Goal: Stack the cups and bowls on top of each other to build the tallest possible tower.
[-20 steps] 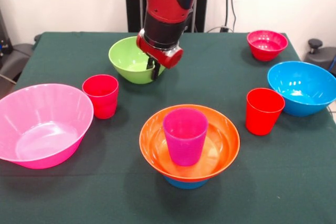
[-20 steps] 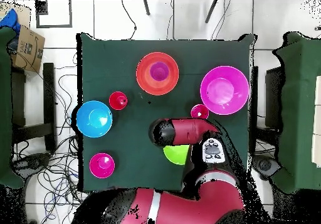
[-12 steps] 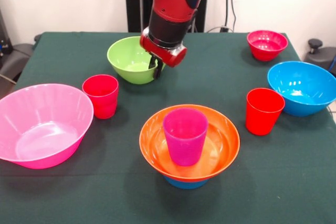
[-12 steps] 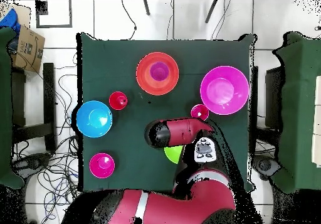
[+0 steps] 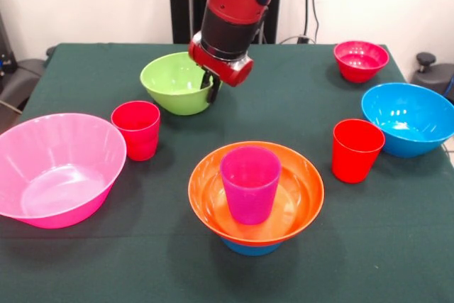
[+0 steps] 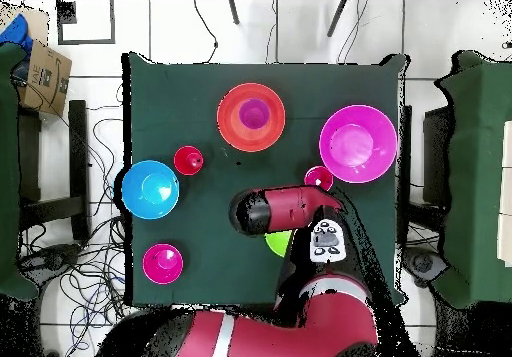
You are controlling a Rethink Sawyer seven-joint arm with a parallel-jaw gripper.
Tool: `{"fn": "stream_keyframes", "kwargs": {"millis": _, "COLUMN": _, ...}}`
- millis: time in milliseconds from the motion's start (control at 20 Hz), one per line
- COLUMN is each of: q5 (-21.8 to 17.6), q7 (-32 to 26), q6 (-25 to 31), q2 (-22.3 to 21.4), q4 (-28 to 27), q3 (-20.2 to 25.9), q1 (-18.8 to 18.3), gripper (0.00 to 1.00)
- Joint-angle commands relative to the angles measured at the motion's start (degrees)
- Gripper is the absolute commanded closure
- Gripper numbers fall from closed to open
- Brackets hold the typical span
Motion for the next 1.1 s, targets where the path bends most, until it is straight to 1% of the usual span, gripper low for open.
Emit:
{"fn": "stream_keyframes", "kwargs": {"millis": 50, "q5": -1.51, "q7": -9.53, "q6": 7.02, "q2": -4.03, "q4": -0.88, "q3": 6.62, "q1": -0.67, "gripper": 1.00}}
{"fn": "stream_keyframes", "kwargs": {"millis": 200, "q5": -2.39, "q7": -11.08, "q6": 10.13, "q2": -5.48, "q4": -1.72, "q3": 5.91, "q1": -0.14, "gripper": 1.00}}
{"fn": "stream_keyframes", "kwargs": {"millis": 400, "q5": -2.86, "q7": -11.67, "q6": 13.00, "q2": -6.04, "q4": -2.84, "q3": 5.58, "q1": 0.32, "gripper": 1.00}}
{"fn": "stream_keyframes", "kwargs": {"millis": 900, "q5": -2.12, "q7": -10.91, "q6": 18.21, "q2": -7.96, "q4": -3.22, "q3": 6.85, "q1": 0.54, "gripper": 1.00}}
{"fn": "stream_keyframes", "kwargs": {"millis": 1100, "q5": -1.61, "q7": -9.92, "q6": 19.84, "q2": -7.60, "q4": -4.24, "q3": 7.36, "q1": 0.86, "gripper": 1.00}}
